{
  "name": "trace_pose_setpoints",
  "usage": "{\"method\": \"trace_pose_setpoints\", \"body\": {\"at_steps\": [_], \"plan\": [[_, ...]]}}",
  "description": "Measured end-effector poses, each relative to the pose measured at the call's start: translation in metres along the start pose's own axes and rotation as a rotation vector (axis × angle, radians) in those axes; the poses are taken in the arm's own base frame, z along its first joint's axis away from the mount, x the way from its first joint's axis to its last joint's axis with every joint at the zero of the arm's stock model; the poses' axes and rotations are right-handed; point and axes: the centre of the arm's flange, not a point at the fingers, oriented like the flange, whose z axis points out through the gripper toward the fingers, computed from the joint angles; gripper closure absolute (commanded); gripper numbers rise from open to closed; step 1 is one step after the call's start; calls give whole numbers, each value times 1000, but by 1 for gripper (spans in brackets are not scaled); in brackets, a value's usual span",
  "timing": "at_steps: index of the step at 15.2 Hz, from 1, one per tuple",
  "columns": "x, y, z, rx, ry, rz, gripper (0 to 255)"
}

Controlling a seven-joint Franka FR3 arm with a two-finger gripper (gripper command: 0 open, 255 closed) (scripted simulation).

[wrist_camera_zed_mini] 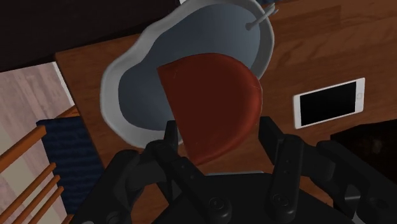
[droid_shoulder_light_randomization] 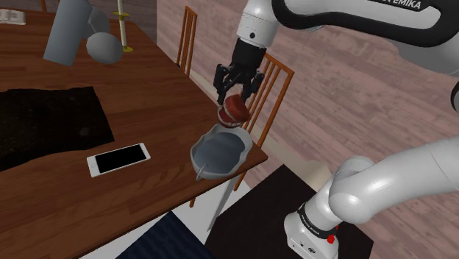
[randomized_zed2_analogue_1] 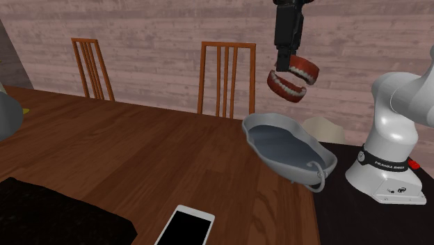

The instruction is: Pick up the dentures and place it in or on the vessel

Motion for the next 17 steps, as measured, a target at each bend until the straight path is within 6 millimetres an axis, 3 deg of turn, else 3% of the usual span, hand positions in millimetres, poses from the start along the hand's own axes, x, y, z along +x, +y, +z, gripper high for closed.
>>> {"method": "trace_pose_setpoints", "body": {"at_steps": [17], "plan": [[3,10,84,0,-1,1,255]]}}
